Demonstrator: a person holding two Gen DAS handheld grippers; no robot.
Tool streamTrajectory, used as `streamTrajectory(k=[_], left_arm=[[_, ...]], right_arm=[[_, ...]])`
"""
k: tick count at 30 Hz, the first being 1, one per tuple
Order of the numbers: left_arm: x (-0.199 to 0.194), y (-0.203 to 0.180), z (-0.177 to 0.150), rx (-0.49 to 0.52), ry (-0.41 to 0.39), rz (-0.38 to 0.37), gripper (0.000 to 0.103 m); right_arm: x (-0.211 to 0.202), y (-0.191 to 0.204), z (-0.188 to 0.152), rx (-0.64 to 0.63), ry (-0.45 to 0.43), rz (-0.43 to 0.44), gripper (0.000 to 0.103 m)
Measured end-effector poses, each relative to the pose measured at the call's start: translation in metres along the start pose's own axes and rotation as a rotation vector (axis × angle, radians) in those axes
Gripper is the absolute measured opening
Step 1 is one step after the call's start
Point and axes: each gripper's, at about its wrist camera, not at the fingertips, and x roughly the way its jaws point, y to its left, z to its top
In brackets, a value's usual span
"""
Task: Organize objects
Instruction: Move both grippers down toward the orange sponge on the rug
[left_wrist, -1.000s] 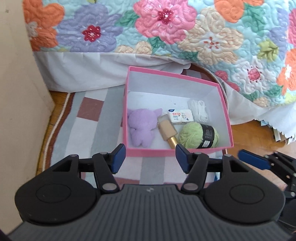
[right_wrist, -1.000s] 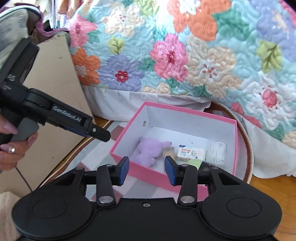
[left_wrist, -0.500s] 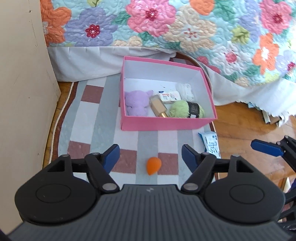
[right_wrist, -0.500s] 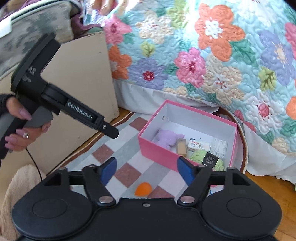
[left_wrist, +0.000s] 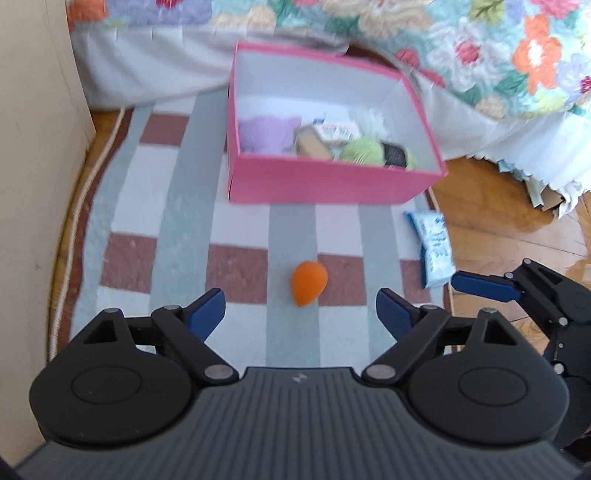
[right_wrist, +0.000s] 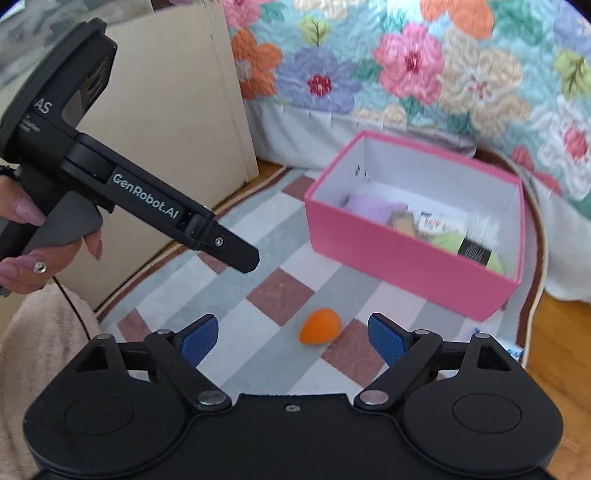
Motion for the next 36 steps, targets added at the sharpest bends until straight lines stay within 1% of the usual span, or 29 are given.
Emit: streamTrajectory(k=[3, 5, 7, 10, 14, 17, 19, 20, 22, 23, 24, 26, 27, 29, 30, 31, 32, 33, 36], left_arm=[[0.023, 0.009, -0.005, -0.021, 0.015, 0.003, 0.089], [0.039, 0.013, -0.008, -0.015, 0.023, 0.023, 0.089], [0.052, 0.015, -0.010, 0.009, 0.026, 0.024, 0.088], [0.073, 0.016, -0.014, 0.034, 0.028, 0.014, 0.085], [0.094, 0.021, -0.018, 0.015, 0.024, -0.027, 0.083], [0.101, 0.022, -0.020, 0.014, -0.017, -0.054, 0.082], [0.106, 0.023, -0.020, 0.024, -0.045, -0.066, 0.078], [0.109, 0.022, -0.020, 0.047, -0.046, -0.062, 0.075], [0.116, 0.018, -0.019, 0.100, -0.033, -0.018, 0.067], [0.119, 0.017, -0.019, 0.120, -0.037, -0.014, 0.067], [0.121, 0.017, -0.018, 0.121, -0.037, -0.025, 0.066], [0.123, 0.021, -0.017, 0.103, -0.037, -0.072, 0.061], [0.123, 0.022, -0.017, 0.097, -0.044, -0.092, 0.060], [0.123, 0.022, -0.017, 0.095, -0.060, -0.128, 0.053], [0.124, 0.022, -0.017, 0.092, -0.068, -0.149, 0.051], [0.125, 0.023, -0.018, 0.088, -0.070, -0.165, 0.049], [0.126, 0.023, -0.018, 0.085, -0.068, -0.184, 0.043], [0.128, 0.023, -0.019, 0.081, -0.065, -0.195, 0.039], [0.136, 0.023, -0.020, 0.068, -0.042, -0.223, 0.032]], right_arm=[[0.026, -0.001, -0.010, -0.006, 0.003, -0.023, 0.091], [0.044, 0.001, -0.016, -0.023, 0.043, -0.068, 0.091], [0.056, 0.001, -0.023, -0.016, 0.068, -0.098, 0.091], [0.074, -0.003, -0.034, 0.010, 0.072, -0.082, 0.091], [0.094, -0.011, -0.046, 0.022, 0.043, -0.079, 0.091], [0.109, -0.017, -0.053, 0.039, 0.039, -0.083, 0.090], [0.117, -0.018, -0.056, 0.033, 0.038, -0.091, 0.090], [0.120, -0.017, -0.057, 0.013, 0.036, -0.101, 0.090], [0.126, -0.012, -0.059, -0.042, 0.029, -0.116, 0.089], [0.129, -0.009, -0.060, -0.067, 0.026, -0.119, 0.089], [0.132, -0.008, -0.060, -0.082, 0.024, -0.121, 0.088], [0.137, -0.006, -0.059, -0.093, 0.018, -0.125, 0.083], [0.139, -0.006, -0.058, -0.084, 0.012, -0.123, 0.081], [0.139, -0.008, -0.056, -0.050, -0.007, -0.115, 0.074], [0.138, -0.008, -0.055, -0.036, -0.011, -0.115, 0.071], [0.137, -0.008, -0.054, -0.026, -0.018, -0.118, 0.064], [0.136, -0.008, -0.054, -0.023, -0.023, -0.121, 0.059], [0.135, -0.007, -0.054, -0.024, -0.025, -0.124, 0.051], [0.132, -0.005, -0.053, -0.035, -0.026, -0.129, 0.047]])
